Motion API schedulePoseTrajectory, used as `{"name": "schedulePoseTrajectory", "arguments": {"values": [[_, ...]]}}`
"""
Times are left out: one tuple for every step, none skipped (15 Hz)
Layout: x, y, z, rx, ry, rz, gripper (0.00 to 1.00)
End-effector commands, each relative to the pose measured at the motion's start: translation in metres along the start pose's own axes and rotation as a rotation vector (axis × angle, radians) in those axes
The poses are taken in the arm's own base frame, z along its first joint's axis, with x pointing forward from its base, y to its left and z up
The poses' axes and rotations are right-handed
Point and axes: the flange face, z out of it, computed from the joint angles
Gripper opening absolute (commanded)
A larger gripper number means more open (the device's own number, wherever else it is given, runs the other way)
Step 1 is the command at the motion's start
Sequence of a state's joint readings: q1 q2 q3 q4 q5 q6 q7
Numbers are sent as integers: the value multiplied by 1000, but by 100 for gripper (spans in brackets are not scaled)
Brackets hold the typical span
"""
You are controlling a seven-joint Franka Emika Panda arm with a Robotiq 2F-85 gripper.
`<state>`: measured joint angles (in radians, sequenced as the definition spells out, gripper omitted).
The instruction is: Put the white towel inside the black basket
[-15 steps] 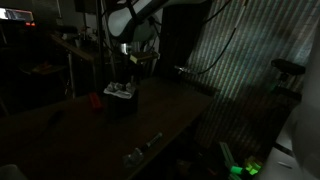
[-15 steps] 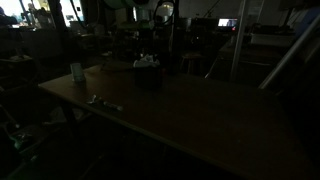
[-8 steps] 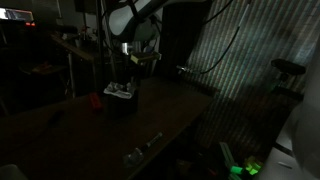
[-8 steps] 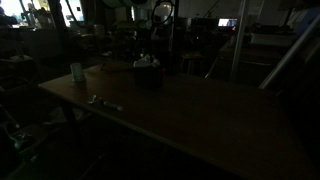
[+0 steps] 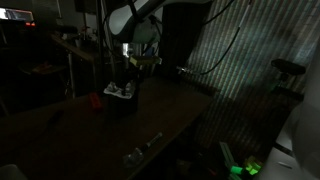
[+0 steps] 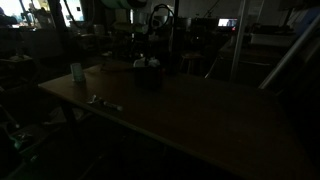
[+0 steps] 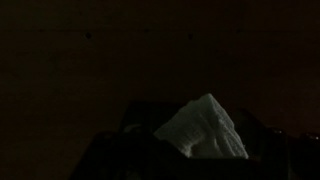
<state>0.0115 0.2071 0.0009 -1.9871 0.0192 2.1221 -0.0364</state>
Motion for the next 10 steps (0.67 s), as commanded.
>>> {"name": "schedulePoseTrajectory", "arguments": {"values": [[-6,-1,0,61,-7,22,86],[-7,-1,1,70,-11,27,84],[-7,-1,3,77,-13,32,68],[-8,-1,4,80,-14,36,60],[-8,-1,4,82,-14,38,54],[-8,-1,4,83,-15,40,44],[-8,-1,4,79,-13,39,36],[-8,0,4,78,-12,39,28],[-7,0,3,74,-10,38,22],[-7,0,3,74,-9,38,14]]}}
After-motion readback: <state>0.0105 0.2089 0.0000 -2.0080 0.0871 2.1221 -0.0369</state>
